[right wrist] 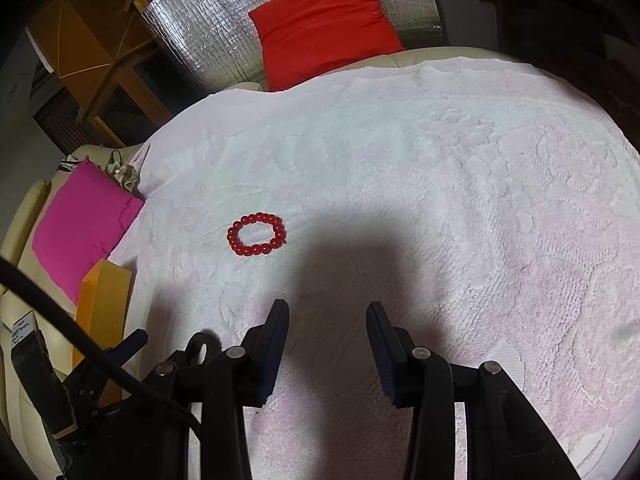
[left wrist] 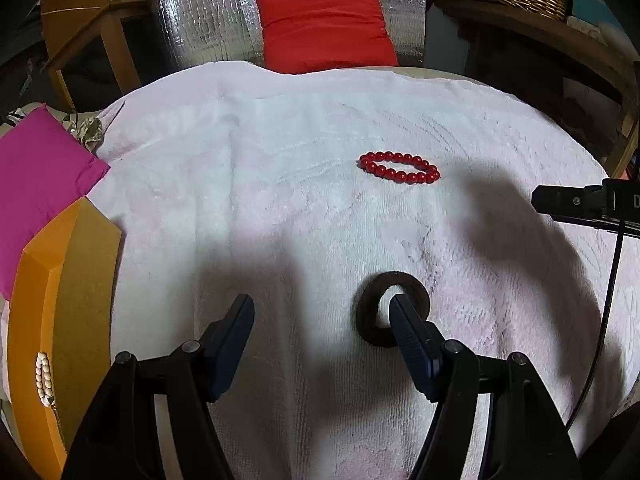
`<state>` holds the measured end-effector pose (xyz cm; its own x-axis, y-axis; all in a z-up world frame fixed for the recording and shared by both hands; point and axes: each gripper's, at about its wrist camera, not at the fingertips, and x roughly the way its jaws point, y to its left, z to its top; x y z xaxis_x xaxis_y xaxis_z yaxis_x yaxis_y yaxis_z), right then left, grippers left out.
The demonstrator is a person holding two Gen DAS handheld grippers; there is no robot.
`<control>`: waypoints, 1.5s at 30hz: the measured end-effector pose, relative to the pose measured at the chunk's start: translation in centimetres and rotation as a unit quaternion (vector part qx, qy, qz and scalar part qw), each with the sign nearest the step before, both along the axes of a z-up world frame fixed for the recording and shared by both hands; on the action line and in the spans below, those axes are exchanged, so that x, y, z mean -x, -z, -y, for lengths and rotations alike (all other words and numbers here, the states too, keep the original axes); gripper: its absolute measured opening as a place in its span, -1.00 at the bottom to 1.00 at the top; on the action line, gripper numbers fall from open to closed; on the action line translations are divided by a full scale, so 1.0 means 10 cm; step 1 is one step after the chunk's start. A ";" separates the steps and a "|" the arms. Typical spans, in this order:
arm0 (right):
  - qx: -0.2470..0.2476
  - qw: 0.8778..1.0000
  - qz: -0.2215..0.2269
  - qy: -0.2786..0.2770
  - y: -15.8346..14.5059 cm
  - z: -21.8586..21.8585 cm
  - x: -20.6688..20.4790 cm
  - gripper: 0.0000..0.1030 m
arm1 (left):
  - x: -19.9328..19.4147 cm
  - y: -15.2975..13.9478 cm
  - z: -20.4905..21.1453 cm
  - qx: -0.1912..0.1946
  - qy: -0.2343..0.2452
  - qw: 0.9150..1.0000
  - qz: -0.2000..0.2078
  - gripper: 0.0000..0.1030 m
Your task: Organize jewelry
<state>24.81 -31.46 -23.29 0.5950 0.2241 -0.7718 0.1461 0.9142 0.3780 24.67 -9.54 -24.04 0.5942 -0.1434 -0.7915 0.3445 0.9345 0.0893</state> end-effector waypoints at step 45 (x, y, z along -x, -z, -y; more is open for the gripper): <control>0.005 1.000 -0.002 -0.022 0.02 -0.27 -0.10 -0.15 | -0.03 -0.14 -0.37 0.009 -0.031 0.999 0.019 0.01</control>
<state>25.83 -28.81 -23.46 0.5816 0.2417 -0.7767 0.1073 0.9237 0.3678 25.00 -5.81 -22.61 0.6316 -0.1188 -0.7661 0.2825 0.9555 0.0847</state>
